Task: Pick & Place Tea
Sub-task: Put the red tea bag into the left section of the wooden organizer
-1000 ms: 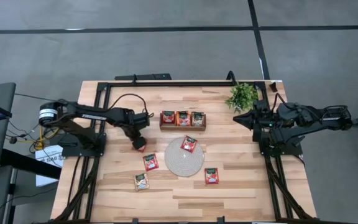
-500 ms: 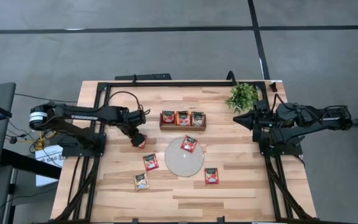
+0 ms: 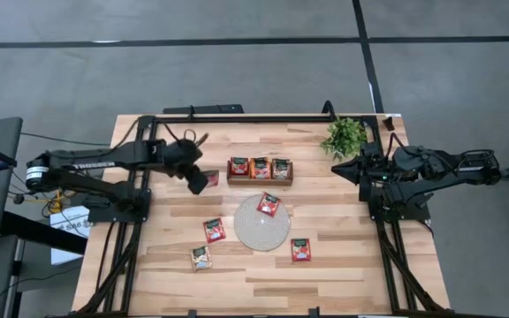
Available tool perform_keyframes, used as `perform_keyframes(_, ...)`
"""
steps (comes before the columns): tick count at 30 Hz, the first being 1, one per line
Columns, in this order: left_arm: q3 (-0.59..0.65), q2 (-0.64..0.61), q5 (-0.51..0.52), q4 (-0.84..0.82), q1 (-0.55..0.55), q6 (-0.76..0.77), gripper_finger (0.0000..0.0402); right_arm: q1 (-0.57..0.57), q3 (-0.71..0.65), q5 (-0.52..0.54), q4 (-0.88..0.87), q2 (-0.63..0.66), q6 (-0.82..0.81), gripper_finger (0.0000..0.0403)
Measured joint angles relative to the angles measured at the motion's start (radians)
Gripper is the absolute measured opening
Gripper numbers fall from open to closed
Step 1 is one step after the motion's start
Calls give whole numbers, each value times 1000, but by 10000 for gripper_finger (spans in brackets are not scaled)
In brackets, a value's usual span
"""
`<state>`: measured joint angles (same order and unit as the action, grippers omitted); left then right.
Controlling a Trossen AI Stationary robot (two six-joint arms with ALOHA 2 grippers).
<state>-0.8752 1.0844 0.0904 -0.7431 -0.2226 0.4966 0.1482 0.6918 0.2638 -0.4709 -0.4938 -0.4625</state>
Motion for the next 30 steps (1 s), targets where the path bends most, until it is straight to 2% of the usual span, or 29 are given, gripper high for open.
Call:
perform_keyframes(6, -124, 10, 39, 91, 0, -116, 0, 0, 0, 0, 0, 0, 0, 17)
perform_keyframes(11, -128, 36, 39, 259, 0, -216, 0, 0, 0, 0, 0, 0, 1, 17)
perform_keyframes(19, -127, 182, 38, 463, 0, -346, 0, 0, 0, 0, 0, 0, 0, 17)
perform_keyframes(25, -127, 288, 17, 475, -26, -358, 0, 0, 0, 0, 0, 0, 0, 17)
perform_keyframes(30, -114, 307, 16, 485, -45, -366, 0, 0, 0, 0, 0, 0, 0, 17)
